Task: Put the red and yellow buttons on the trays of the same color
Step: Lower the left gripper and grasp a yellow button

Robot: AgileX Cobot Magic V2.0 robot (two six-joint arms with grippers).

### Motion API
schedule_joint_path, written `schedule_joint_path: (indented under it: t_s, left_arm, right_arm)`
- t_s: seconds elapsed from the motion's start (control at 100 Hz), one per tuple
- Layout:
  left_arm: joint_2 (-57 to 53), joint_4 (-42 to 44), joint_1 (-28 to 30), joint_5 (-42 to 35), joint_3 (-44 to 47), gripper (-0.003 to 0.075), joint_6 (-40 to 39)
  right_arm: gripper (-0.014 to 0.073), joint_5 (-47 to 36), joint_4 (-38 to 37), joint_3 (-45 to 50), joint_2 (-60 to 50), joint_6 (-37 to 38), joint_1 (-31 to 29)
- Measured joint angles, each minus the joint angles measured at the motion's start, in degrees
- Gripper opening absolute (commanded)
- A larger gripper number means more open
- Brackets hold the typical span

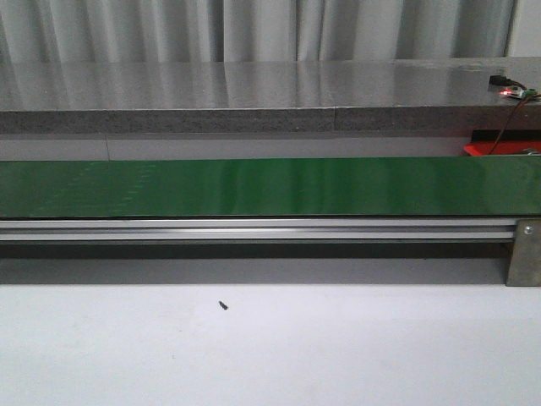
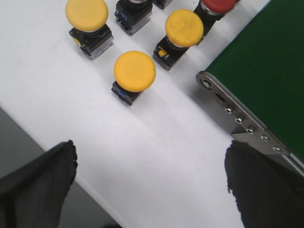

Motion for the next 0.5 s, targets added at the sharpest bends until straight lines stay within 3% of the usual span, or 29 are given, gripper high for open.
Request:
schedule_joint_path:
  t_s: [0.5]
  left_arm:
    - [15.62,0.0,0.13,-1.08,-6.7,0.0618,0.0]
  right_arm:
    - [-0.0057,0.0,0.0,0.0,0.0,0.0,0.0]
